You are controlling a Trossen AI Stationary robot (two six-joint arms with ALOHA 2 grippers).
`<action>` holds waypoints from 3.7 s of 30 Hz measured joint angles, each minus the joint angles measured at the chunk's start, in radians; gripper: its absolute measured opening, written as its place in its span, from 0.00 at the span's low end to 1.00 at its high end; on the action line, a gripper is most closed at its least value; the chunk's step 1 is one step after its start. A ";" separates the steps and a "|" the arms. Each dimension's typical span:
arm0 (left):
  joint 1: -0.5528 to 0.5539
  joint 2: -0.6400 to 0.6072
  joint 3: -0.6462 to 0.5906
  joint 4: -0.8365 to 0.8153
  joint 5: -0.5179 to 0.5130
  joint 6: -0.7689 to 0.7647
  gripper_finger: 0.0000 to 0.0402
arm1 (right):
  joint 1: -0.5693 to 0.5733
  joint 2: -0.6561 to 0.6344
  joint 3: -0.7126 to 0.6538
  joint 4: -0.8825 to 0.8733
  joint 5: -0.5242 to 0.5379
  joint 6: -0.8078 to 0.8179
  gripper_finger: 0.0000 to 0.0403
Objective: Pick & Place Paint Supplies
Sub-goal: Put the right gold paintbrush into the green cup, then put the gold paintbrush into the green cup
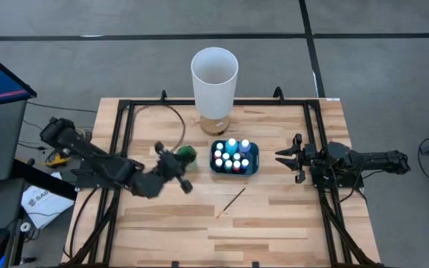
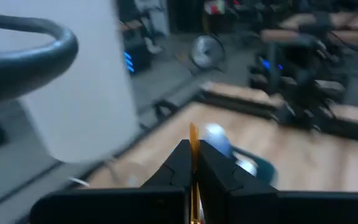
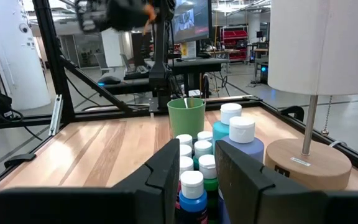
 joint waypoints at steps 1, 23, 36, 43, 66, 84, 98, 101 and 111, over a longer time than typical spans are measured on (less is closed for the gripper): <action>0.001 -0.017 -0.005 0.021 -0.031 0.027 0.00 | 0.000 0.000 0.000 0.000 0.000 0.000 0.24; 0.304 -0.247 -0.708 1.394 0.751 0.484 0.00 | 0.000 0.000 0.000 0.000 0.000 0.000 0.24; 0.384 -0.199 -0.785 1.442 0.791 0.514 0.00 | 0.000 0.000 0.000 0.000 0.000 0.000 0.24; 0.437 -0.085 -0.785 1.531 0.840 0.470 0.00 | 0.000 0.000 0.000 0.000 0.000 0.000 0.24; 0.446 0.120 -0.785 1.564 0.727 0.424 0.11 | 0.000 0.000 0.000 0.000 0.000 0.000 0.24; 0.230 0.094 -0.652 1.260 0.656 0.370 0.38 | 0.000 0.000 0.000 0.000 0.000 0.000 0.24; 0.066 0.161 -0.138 0.188 0.537 -0.088 0.42 | 0.000 0.000 0.000 0.000 0.000 0.000 0.24; 0.059 0.208 -0.079 0.144 0.568 -0.133 0.42 | 0.000 0.000 0.000 0.000 0.000 0.000 0.24; 0.061 0.374 0.038 0.115 0.797 -0.364 0.42 | 0.000 0.000 0.000 0.000 0.000 0.000 0.24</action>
